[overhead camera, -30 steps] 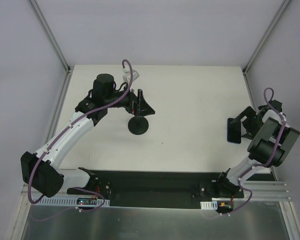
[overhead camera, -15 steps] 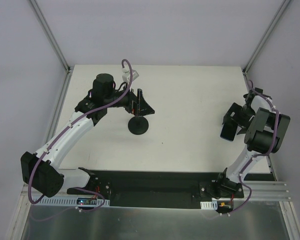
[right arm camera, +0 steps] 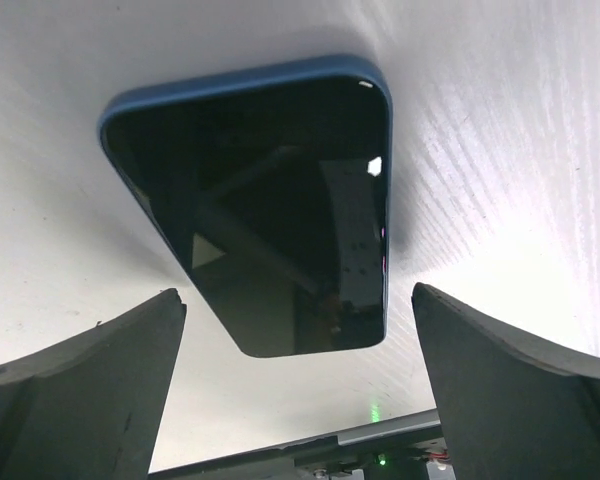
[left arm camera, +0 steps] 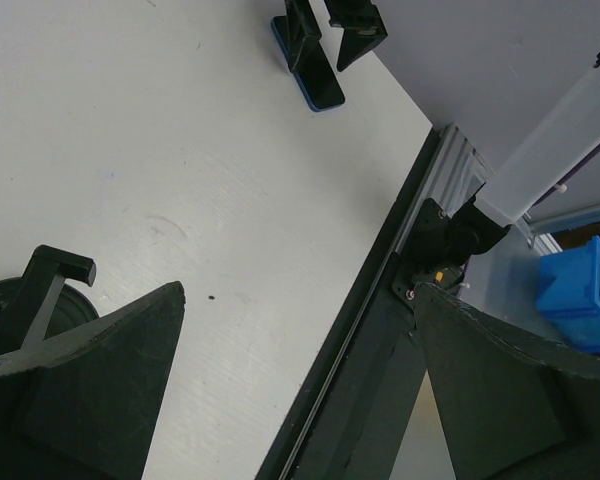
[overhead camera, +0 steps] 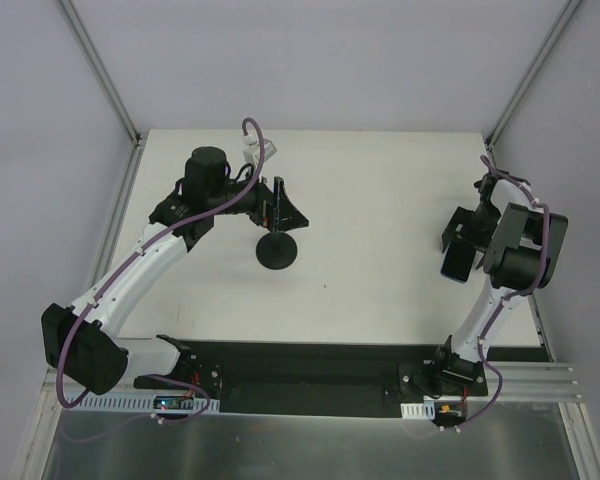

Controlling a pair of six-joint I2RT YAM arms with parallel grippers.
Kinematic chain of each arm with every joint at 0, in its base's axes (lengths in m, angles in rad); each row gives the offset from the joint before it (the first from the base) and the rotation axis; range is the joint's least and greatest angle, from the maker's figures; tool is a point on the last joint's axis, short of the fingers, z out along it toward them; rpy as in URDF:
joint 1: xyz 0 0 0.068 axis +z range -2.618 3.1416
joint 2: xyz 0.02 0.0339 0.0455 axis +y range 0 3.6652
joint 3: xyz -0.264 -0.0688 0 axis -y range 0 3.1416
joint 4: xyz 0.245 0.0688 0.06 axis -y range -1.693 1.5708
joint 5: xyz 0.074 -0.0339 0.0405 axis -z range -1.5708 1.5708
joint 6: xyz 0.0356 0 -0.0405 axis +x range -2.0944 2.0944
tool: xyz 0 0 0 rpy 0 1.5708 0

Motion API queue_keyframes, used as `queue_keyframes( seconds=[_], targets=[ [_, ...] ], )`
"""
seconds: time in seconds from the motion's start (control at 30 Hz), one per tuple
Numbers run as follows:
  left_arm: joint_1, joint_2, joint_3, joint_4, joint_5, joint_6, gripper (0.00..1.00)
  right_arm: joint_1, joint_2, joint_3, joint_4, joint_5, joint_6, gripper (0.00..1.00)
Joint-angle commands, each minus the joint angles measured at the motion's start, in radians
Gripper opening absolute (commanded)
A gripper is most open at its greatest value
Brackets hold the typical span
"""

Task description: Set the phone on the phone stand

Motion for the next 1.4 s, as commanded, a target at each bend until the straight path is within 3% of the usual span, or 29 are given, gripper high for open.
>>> queue_keyframes(
  seconds=[0.0, 0.57, 0.77, 1.0, 1.13, 1.27, 1.37],
  targets=[
    [0.007, -0.032, 0.004, 0.041, 0.003, 0.029, 0.95, 0.021, 0.022, 0.054, -0.074, 0.063, -0.017, 0.99],
    [0.015, -0.038, 0.001, 0.043, -0.001, 0.032, 0.95, 0.034, 0.051, 0.096, -0.110, 0.065, -0.096, 0.99],
    [0.015, -0.035, 0.003, 0.043, 0.003, 0.032, 0.95, 0.037, 0.065, 0.103, -0.111, -0.004, -0.099, 0.75],
    [0.016, -0.035, 0.003, 0.043, 0.002, 0.032, 0.95, 0.083, 0.051, 0.114, -0.123, 0.028, -0.065, 0.69],
    [0.019, -0.033, 0.001, 0.044, 0.005, 0.032, 0.95, 0.111, 0.012, 0.082, -0.107, 0.002, -0.038, 0.70],
    [0.021, -0.030, 0.004, 0.043, 0.010, 0.029, 0.95, 0.119, -0.062, 0.024, -0.041, -0.021, 0.013, 0.85],
    [0.021, -0.029, 0.004, 0.044, 0.011, 0.031, 0.95, 0.071, -0.163, -0.071, 0.083, -0.085, 0.134, 0.89]
  ],
)
